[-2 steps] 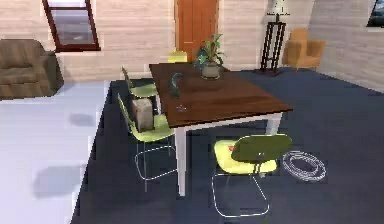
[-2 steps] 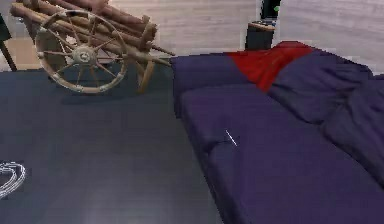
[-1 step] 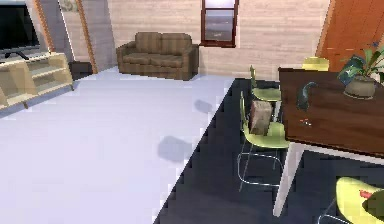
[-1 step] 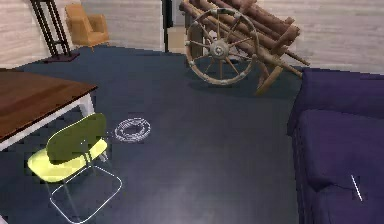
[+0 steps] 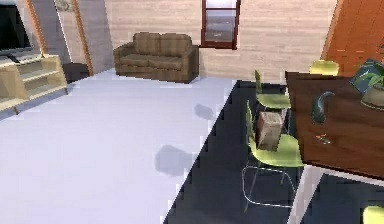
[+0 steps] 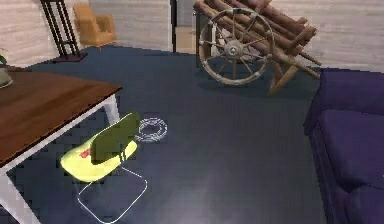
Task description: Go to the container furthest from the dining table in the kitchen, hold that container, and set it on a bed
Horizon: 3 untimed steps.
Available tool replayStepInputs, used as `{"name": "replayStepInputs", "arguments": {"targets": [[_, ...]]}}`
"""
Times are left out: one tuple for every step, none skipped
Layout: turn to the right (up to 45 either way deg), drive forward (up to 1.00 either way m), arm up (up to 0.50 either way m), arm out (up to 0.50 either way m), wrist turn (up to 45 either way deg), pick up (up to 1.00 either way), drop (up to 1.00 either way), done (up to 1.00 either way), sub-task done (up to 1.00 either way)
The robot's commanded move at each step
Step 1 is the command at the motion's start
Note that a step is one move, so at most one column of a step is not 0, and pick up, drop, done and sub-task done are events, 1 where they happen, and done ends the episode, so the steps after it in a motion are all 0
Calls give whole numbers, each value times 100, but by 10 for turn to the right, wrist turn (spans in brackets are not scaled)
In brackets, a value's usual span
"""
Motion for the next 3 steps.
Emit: {"name": "replayStepInputs", "arguments": {"targets": [[-120, 0, 0, 0, 0, 0, 0, 0, 0], [0, 100, 0, 0, 0, 0, 0, 0, 0], [-30, 0, 0, 0, 0, 0, 0, 0, 0]]}}
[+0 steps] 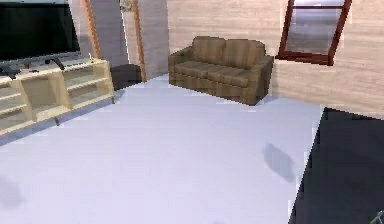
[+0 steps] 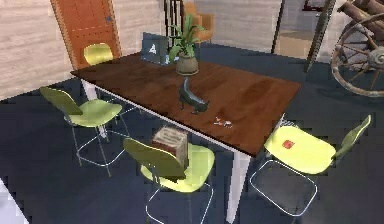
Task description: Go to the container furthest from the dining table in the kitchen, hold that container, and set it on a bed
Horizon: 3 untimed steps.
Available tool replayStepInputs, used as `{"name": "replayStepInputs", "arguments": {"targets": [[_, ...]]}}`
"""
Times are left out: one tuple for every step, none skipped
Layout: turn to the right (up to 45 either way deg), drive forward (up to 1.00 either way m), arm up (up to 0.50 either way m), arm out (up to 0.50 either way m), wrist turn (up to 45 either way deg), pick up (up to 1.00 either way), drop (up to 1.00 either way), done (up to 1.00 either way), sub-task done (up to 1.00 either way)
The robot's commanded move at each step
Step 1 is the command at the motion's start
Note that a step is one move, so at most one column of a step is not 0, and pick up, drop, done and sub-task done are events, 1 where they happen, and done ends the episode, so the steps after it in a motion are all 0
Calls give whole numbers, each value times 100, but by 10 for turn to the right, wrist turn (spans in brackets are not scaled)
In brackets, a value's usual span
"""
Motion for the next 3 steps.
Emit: {"name": "replayStepInputs", "arguments": {"targets": [[0, 20, 0, 0, 0, 0, 0, 0, 0], [360, 0, 0, 0, 0, 0, 0, 0, 0], [0, 100, 0, 0, 0, 0, 0, 0, 0]]}}
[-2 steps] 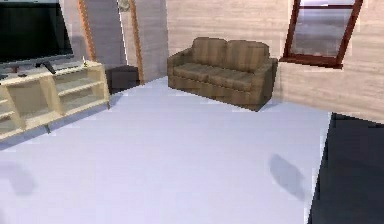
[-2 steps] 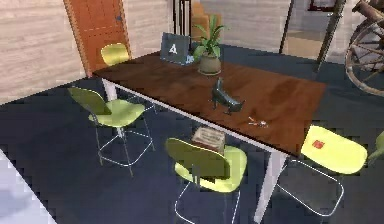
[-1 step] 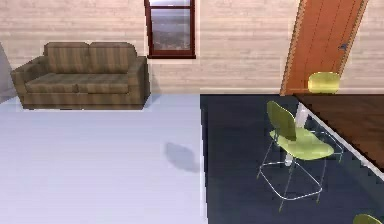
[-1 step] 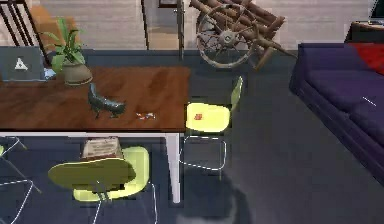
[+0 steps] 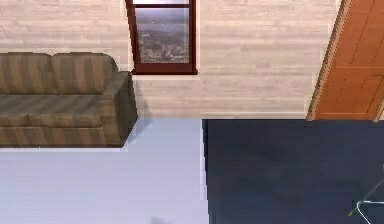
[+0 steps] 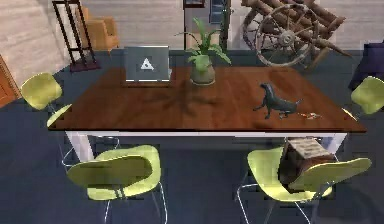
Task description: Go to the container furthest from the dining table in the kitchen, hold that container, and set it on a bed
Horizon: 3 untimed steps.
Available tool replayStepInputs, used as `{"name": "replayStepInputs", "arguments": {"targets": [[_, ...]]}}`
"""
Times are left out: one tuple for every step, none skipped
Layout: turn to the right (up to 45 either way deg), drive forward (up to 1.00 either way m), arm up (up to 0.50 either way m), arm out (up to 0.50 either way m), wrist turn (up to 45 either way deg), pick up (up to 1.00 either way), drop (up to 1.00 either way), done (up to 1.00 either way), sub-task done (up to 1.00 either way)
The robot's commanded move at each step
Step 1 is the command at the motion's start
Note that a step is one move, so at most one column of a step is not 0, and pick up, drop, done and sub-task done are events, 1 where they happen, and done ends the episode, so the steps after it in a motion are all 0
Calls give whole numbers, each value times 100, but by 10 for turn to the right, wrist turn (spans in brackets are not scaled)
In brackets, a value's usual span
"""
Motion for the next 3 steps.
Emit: {"name": "replayStepInputs", "arguments": {"targets": [[0, 80, 0, 0, 0, 0, 0, 0, 0], [450, 0, 0, 0, 0, 0, 0, 0, 0], [30, 0, 0, 0, 0, 0, 0, 0, 0]]}}
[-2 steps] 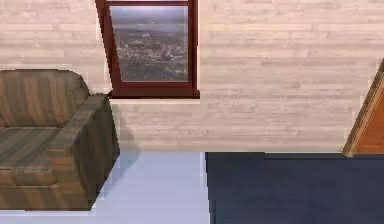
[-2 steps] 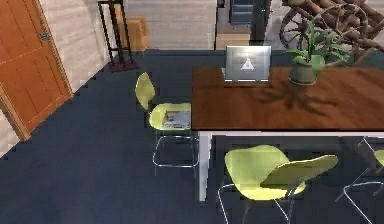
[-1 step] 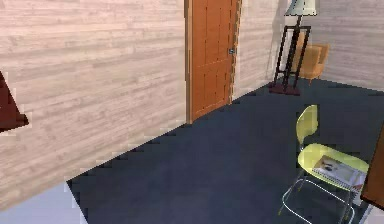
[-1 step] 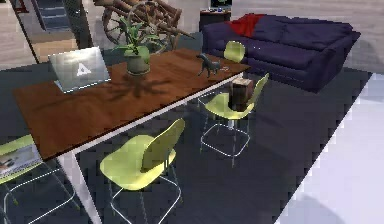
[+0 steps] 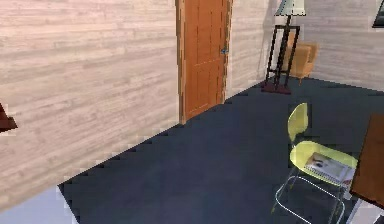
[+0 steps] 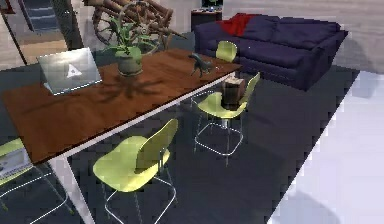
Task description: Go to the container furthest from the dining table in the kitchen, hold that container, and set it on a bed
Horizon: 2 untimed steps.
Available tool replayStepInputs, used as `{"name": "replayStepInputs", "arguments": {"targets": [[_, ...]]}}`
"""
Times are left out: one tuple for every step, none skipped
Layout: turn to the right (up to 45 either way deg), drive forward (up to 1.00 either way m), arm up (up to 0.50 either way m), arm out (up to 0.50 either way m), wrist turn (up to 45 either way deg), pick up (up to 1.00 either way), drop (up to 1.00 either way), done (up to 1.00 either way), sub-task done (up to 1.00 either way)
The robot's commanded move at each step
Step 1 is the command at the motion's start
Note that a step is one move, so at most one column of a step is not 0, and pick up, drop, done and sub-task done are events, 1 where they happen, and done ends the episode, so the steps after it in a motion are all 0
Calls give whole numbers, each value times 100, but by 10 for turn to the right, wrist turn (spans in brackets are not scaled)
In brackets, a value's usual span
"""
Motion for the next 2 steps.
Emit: {"name": "replayStepInputs", "arguments": {"targets": [[0, 100, 0, 0, 0, 0, 0, 0, 0], [90, 0, 0, 0, 0, 0, 0, 0, 0]]}}
